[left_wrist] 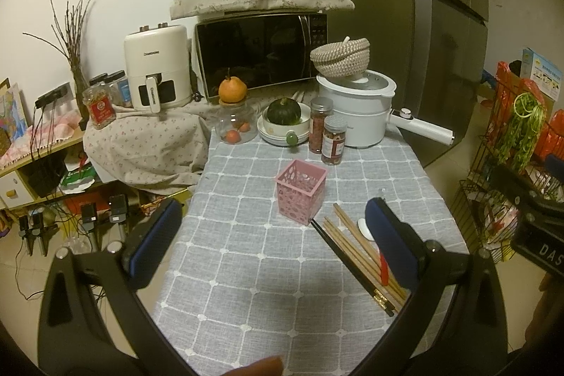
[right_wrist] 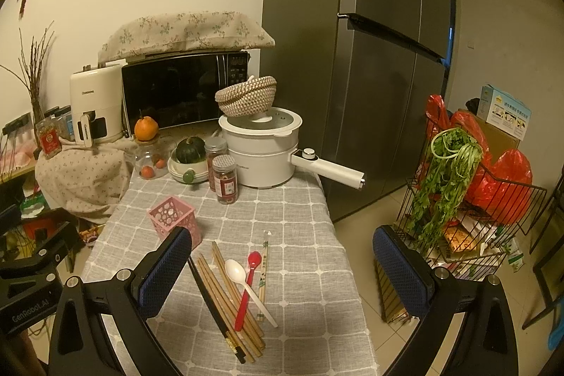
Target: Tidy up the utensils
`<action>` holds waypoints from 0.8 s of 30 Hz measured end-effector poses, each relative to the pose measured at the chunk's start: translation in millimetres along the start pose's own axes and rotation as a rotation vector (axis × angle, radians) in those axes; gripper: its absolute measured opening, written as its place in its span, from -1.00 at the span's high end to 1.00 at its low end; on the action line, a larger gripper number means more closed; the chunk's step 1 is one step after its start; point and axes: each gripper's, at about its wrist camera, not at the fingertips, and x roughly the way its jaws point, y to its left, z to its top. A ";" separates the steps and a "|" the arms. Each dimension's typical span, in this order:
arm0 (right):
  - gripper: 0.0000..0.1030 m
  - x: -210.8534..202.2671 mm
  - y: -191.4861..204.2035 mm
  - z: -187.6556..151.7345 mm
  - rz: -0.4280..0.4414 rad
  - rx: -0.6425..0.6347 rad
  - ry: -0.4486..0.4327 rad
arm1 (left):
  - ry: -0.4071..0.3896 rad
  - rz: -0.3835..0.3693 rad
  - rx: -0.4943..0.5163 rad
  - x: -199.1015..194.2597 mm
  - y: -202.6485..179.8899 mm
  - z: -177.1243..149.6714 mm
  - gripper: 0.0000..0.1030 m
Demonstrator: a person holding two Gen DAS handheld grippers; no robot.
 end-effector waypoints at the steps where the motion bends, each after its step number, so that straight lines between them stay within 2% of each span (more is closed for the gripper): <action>1: -1.00 0.1 -0.4 0.0 0.000 0.000 0.000 | 0.001 0.000 -0.001 1.1 1.1 -0.7 -1.00; 15: -1.00 11.2 -0.4 -3.3 0.000 0.005 0.019 | 0.024 0.011 -0.009 9.7 1.1 -1.7 -1.00; 24: -1.00 16.5 3.2 -2.6 -0.015 -0.016 0.027 | 0.006 0.020 0.006 22.0 3.7 1.8 -1.00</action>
